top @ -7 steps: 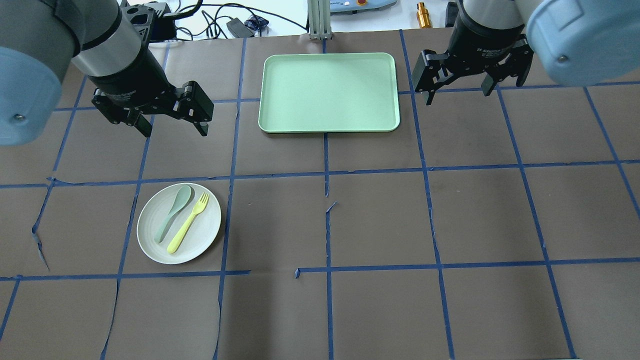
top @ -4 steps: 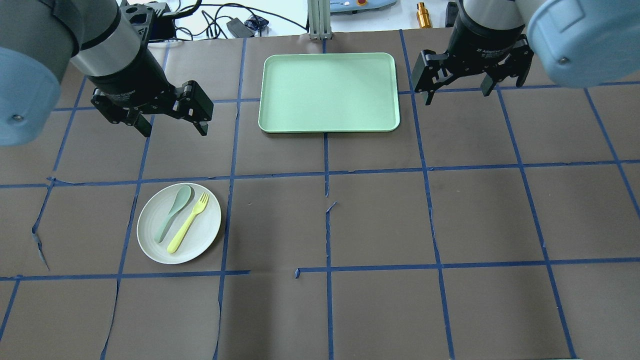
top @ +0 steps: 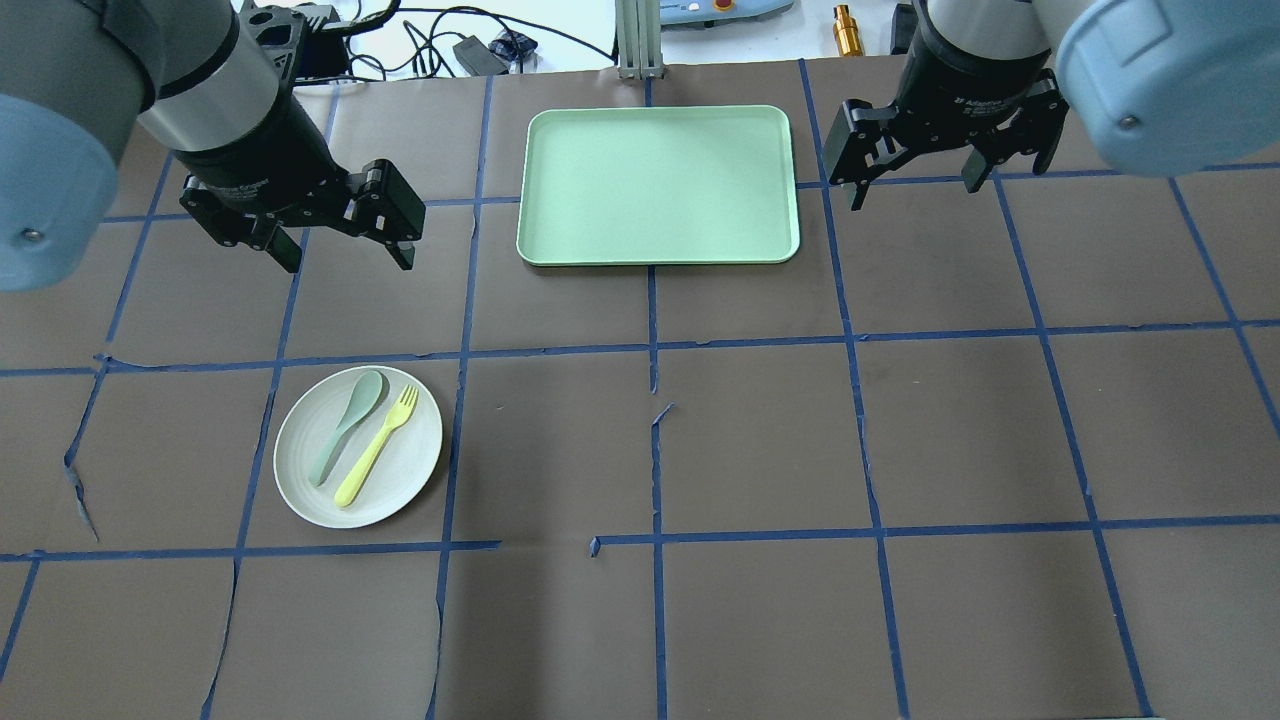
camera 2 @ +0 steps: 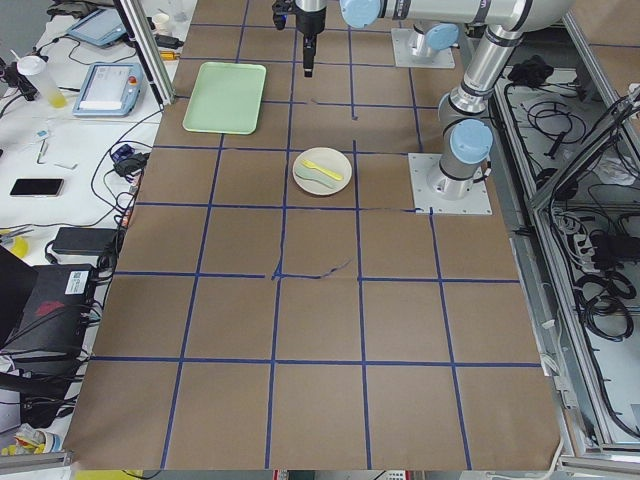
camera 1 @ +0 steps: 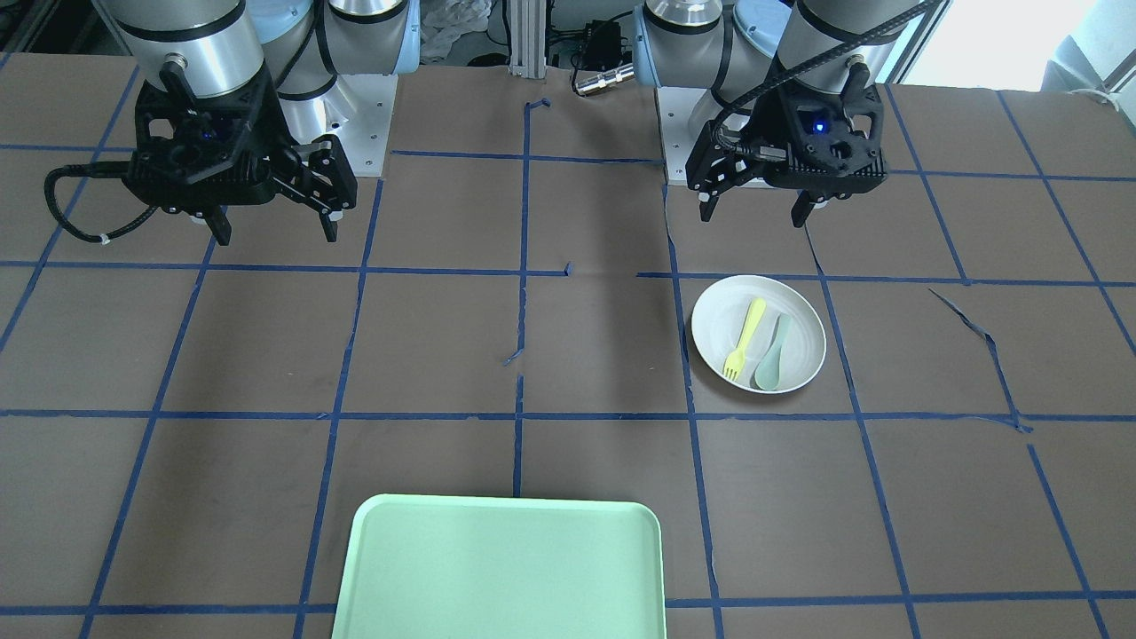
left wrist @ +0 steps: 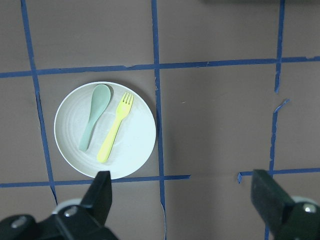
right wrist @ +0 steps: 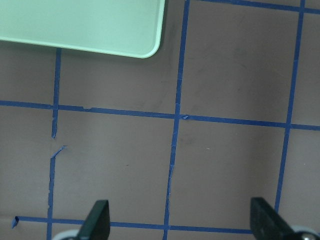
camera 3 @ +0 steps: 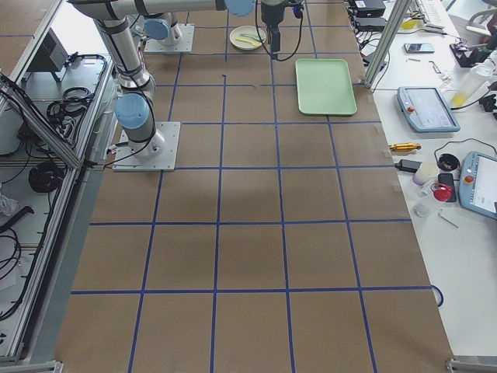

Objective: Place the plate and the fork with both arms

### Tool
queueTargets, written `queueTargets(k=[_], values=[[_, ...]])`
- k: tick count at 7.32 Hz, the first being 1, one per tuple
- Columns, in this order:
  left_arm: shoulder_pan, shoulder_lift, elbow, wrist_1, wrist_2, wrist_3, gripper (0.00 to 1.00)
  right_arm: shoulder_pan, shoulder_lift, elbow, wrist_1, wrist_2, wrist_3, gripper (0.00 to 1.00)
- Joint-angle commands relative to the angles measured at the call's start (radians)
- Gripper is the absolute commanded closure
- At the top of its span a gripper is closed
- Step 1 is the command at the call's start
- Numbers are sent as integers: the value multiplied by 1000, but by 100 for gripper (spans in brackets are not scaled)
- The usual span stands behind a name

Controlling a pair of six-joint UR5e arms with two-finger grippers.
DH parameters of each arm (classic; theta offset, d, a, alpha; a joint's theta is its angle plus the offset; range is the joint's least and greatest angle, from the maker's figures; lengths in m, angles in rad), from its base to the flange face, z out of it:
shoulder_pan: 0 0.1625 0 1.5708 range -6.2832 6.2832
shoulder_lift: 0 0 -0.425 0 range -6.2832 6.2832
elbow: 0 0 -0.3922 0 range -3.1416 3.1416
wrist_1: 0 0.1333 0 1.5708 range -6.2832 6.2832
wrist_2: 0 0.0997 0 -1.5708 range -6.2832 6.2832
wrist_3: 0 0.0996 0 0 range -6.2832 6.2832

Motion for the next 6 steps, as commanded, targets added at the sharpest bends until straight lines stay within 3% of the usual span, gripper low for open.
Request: queueTargets(k=[1, 6], values=[[0, -1, -1, 0, 0, 2, 0, 1, -2, 0, -1, -1, 0, 0], [0, -3, -1, 0, -2, -4, 0, 1, -3, -1, 10, -16, 1, 0]])
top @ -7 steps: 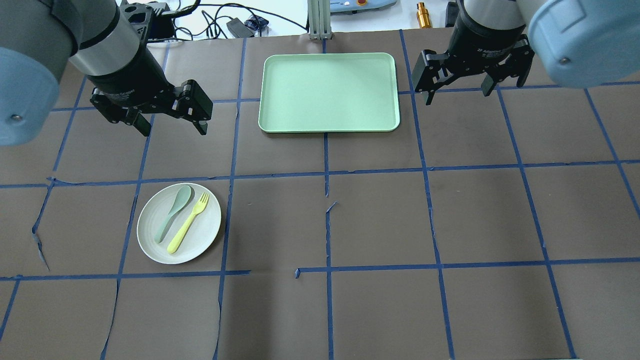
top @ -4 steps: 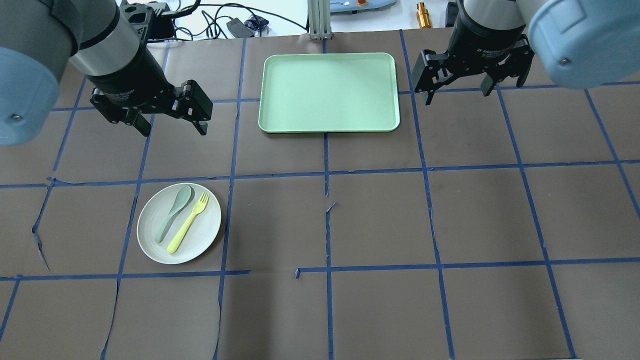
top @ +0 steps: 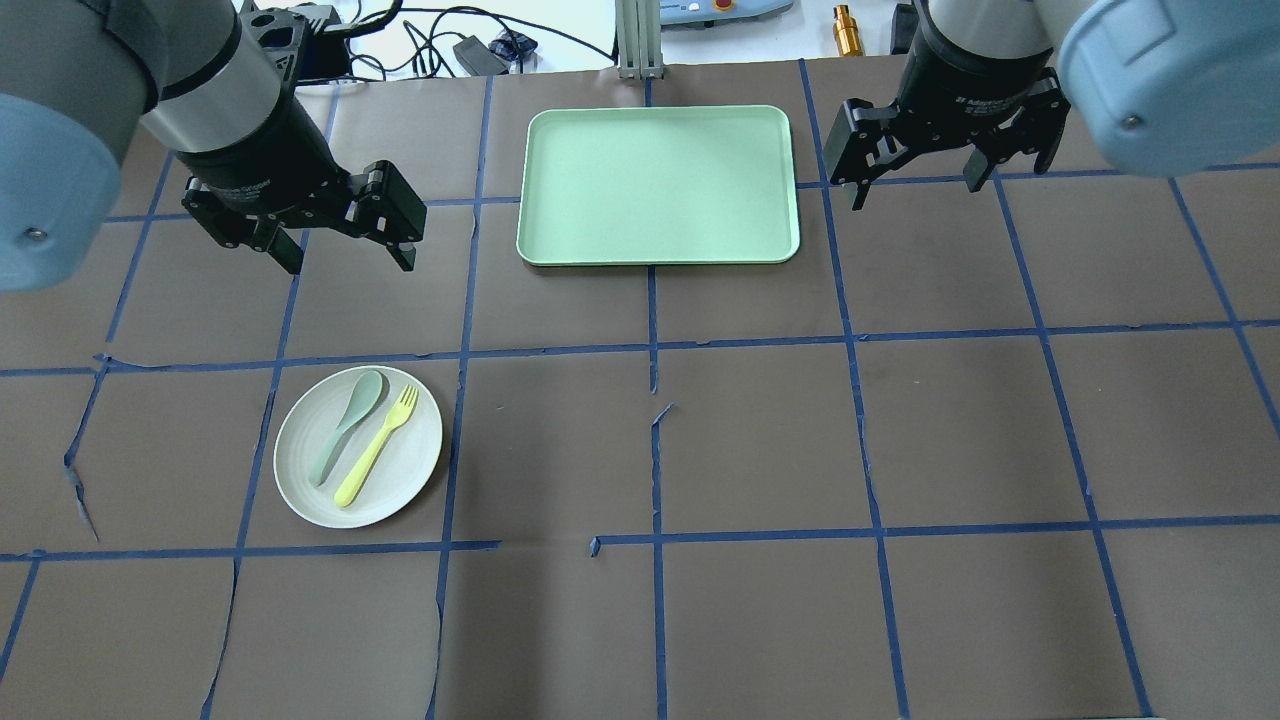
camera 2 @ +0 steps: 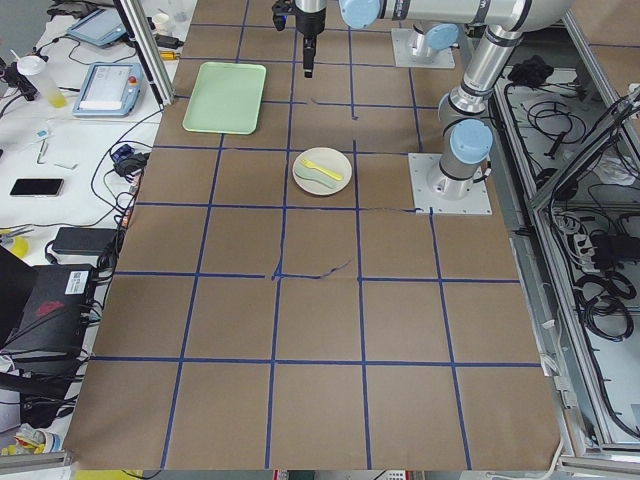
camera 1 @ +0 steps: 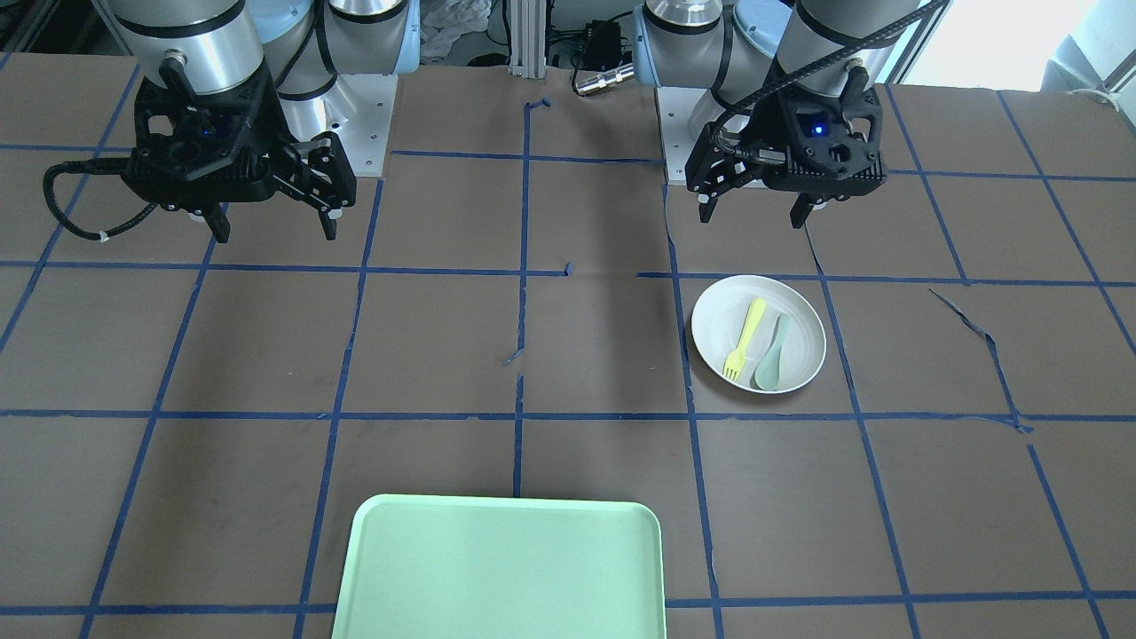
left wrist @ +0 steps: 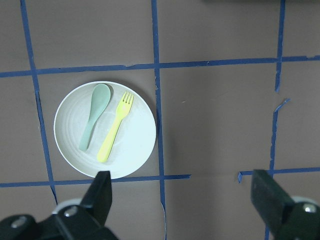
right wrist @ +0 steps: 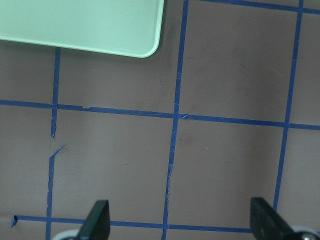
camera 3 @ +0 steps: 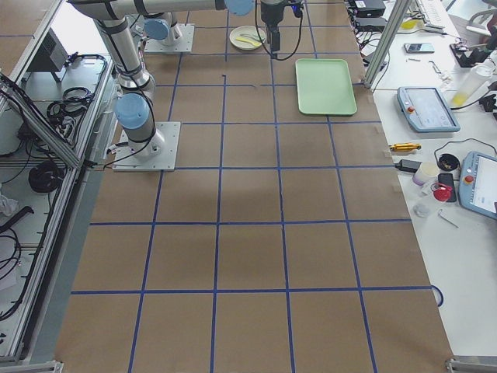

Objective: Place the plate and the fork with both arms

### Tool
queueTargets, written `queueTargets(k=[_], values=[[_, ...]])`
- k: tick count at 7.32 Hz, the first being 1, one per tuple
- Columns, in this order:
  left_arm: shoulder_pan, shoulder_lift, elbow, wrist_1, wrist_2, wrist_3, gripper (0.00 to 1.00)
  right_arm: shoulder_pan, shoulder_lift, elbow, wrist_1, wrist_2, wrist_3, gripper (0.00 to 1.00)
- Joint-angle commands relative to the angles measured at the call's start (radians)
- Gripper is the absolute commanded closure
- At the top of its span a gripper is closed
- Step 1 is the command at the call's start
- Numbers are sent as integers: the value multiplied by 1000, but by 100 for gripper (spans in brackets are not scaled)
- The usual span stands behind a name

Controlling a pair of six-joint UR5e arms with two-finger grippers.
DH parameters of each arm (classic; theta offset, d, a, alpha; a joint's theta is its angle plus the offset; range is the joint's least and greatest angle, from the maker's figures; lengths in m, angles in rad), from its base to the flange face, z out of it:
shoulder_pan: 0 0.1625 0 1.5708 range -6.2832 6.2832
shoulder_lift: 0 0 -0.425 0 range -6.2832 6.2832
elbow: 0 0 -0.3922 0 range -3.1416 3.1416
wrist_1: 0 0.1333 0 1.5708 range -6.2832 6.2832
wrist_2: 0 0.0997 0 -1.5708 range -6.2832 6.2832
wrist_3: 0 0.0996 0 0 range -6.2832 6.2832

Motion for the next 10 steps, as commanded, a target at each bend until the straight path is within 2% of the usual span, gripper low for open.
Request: queueTargets(k=[1, 8, 10], values=[[0, -2, 0, 0, -2, -1, 0, -1, 2, 2, -3, -11, 1, 0], [15, -26, 0, 0, 3, 5, 0, 0, 2, -1, 0, 0, 1, 0], [140, -60, -67, 18, -2, 84, 0, 0, 2, 0, 0, 3, 1, 0]])
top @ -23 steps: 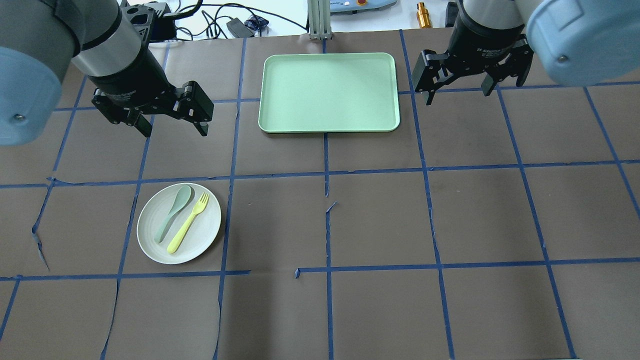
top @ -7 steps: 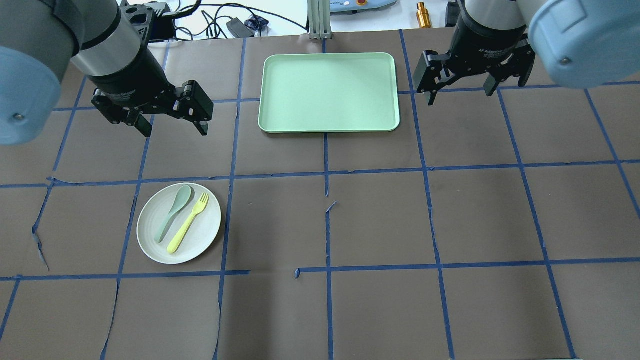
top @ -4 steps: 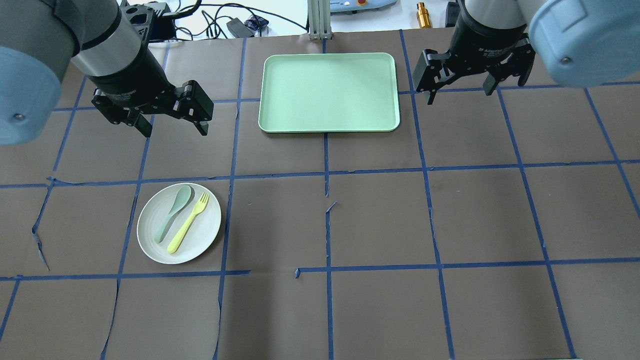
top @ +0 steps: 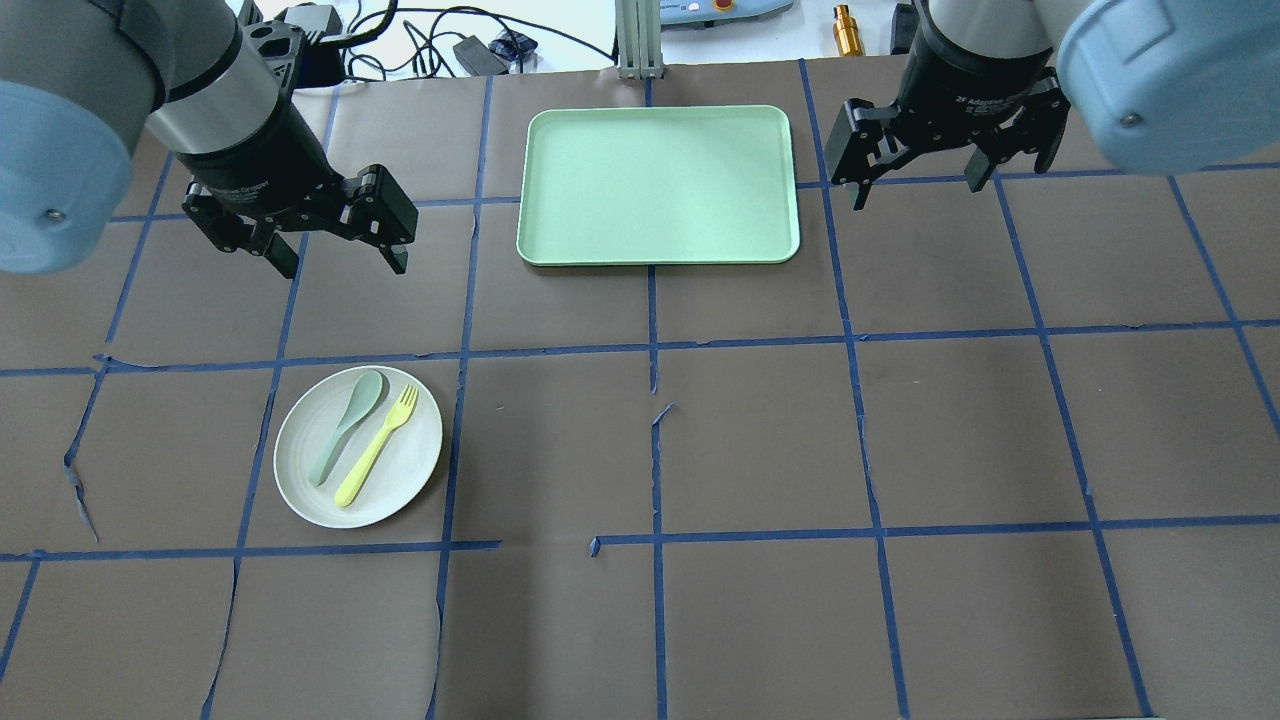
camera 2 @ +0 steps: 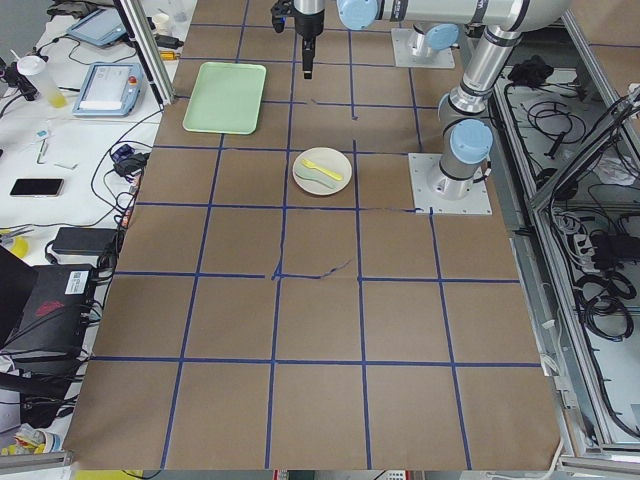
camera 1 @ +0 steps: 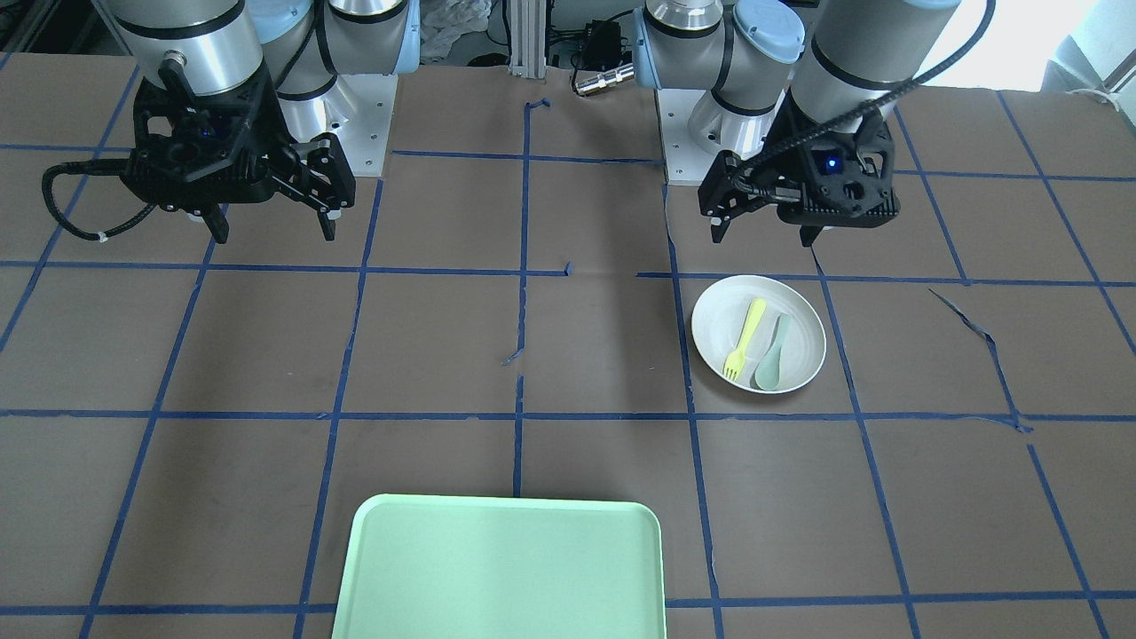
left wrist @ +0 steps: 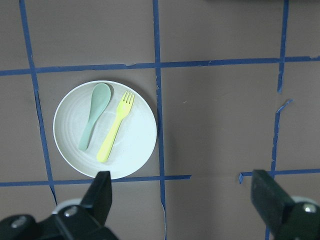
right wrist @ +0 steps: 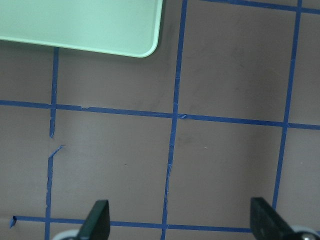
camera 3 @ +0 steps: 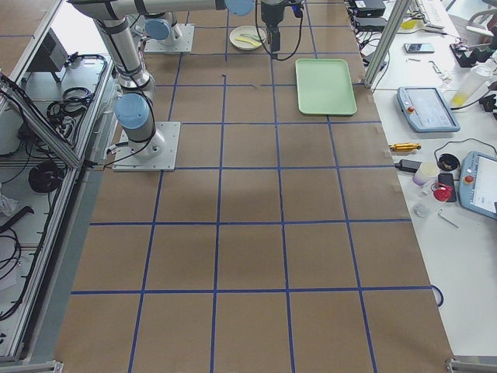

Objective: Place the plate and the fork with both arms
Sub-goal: 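Lower the left gripper to the rim of the white plate and grasp it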

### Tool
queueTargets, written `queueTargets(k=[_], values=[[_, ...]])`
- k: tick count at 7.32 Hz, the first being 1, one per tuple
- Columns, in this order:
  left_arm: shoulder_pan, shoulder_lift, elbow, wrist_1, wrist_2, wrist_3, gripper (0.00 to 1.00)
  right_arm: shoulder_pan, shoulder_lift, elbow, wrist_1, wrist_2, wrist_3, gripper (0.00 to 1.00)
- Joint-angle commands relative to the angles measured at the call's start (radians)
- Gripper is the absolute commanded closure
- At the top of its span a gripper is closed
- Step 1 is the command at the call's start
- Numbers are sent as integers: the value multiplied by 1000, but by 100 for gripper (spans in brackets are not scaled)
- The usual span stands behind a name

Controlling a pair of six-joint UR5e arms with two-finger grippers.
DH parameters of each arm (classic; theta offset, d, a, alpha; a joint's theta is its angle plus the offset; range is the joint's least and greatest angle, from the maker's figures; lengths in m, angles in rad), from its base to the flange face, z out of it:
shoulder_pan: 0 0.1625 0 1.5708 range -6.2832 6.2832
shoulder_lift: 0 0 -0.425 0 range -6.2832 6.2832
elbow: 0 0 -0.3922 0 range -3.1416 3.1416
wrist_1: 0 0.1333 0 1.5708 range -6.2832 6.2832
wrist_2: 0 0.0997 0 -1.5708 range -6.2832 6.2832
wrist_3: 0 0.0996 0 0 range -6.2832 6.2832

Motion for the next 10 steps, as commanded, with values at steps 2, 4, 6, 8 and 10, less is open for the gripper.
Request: queueTargets(k=[2, 4, 6, 8, 10], values=[[226, -41, -228, 224, -9, 258, 0, 0, -1, 1, 0, 4, -1, 0], [298, -90, -423, 494, -1, 370, 3, 0, 0, 1, 0, 3, 0, 0], [395, -144, -501, 582, -1, 449, 18, 0, 0, 1, 0, 4, -1, 0], [406, -188, -508, 589, 2, 458, 38, 0, 0, 1, 0, 3, -1, 0], [408, -217, -510, 600, 16, 457, 58, 0, 0, 3, 0, 4, -1, 0]])
